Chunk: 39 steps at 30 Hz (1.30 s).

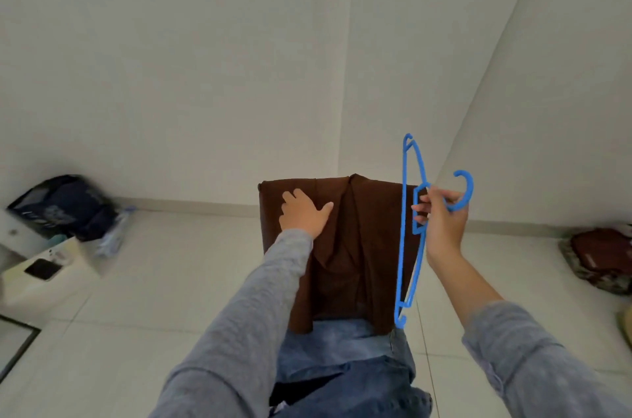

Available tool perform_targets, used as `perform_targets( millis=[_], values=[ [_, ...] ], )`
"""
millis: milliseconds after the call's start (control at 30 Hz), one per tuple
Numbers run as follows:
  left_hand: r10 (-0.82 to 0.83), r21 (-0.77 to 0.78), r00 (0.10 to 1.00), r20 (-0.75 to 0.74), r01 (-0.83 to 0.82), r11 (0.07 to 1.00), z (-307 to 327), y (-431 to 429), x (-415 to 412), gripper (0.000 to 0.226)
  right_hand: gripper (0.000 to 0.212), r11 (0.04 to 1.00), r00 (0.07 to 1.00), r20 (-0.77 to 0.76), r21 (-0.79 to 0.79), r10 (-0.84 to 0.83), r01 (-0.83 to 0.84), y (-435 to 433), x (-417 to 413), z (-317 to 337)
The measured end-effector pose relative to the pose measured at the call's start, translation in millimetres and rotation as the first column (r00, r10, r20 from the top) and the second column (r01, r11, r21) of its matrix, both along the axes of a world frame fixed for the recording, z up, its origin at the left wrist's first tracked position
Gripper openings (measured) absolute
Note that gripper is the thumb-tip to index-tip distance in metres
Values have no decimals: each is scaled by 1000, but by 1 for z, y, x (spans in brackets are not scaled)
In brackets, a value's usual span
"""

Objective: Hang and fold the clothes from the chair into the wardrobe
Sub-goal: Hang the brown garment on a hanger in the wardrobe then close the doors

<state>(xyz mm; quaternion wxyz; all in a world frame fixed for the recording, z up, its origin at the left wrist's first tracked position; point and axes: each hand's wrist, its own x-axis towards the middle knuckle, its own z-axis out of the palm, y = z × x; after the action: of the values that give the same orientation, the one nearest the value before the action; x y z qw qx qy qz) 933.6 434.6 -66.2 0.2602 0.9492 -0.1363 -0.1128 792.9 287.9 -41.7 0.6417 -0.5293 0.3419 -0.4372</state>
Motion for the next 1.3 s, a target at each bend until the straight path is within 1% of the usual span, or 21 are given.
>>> perform_targets(
  millis=[33,100,167,200,333,533,633,700,800,867,900,933,967,1000,1033,1067,1133,1200,1233,1267,1300],
  values=[
    [-2,50,999,45,0,999,-3,-3,0,76,8,1000,1000,1,-4,15,-15,2,2,-5],
    [-4,100,990,141,-10,995,-10,-5,5,55,8,998,998,-14,-29,61,-61,5,5,-13],
    [-32,102,988,151,16,995,-15,-2,11,33,13,991,993,-52,-73,105,-109,8,4,-19],
    [-55,105,989,139,41,994,-19,0,13,30,15,986,989,-78,-101,123,-130,9,3,-22],
    [-133,102,983,126,120,987,-26,2,13,27,11,970,979,-138,-166,153,-175,9,4,-29],
    [-257,108,962,96,247,963,-54,21,-2,19,16,961,964,-185,-163,192,-223,19,18,-45],
    [-339,87,940,25,336,938,-79,41,-17,20,18,950,948,-250,-193,195,-246,29,25,-51],
    [-393,103,918,-54,396,912,-98,56,-25,20,15,935,928,-303,-212,215,-286,35,29,-57],
    [-372,123,915,-155,392,912,-117,71,-35,19,6,920,894,-385,-216,228,-328,39,34,-70],
    [-337,80,931,-139,349,934,-118,73,-34,12,4,911,874,-423,-216,237,-351,38,34,-77],
    [-302,17,948,-99,306,952,-115,72,-32,9,5,903,865,-439,-222,243,-367,38,34,-78],
    [-237,-83,970,-45,233,969,-110,69,-28,12,6,896,858,-451,-231,248,-380,38,33,-79],
    [-131,-209,991,-3,127,970,-102,65,-23,23,7,892,854,-456,-233,251,-387,37,31,-78],
    [18,-347,1000,12,-13,938,-91,59,-16,38,6,892,854,-457,-234,251,-387,36,31,-78],
    [173,-455,985,-17,-162,876,-76,52,-8,54,4,894,854,-457,-229,251,-385,35,30,-78],
    [301,-521,950,-78,-296,800,-62,46,1,68,4,898,857,-448,-220,255,-382,34,30,-78],
    [426,-536,869,-250,-491,687,-42,36,22,88,17,904,861,-432,-197,268,-380,32,30,-77],
    [460,-515,795,-395,-606,606,-38,34,39,94,25,900,859,-418,-179,296,-397,30,27,-76],
    [459,-504,778,-429,-628,593,-40,37,44,88,27,897,855,-416,-172,308,-407,30,25,-74],
    [456,-485,785,-419,-618,618,-43,41,46,74,28,895,852,-414,-161,320,-415,30,24,-74],
    [451,-458,813,-368,-581,673,-45,45,44,56,27,894,846,-422,-153,327,-422,29,22,-72]
  ],
)
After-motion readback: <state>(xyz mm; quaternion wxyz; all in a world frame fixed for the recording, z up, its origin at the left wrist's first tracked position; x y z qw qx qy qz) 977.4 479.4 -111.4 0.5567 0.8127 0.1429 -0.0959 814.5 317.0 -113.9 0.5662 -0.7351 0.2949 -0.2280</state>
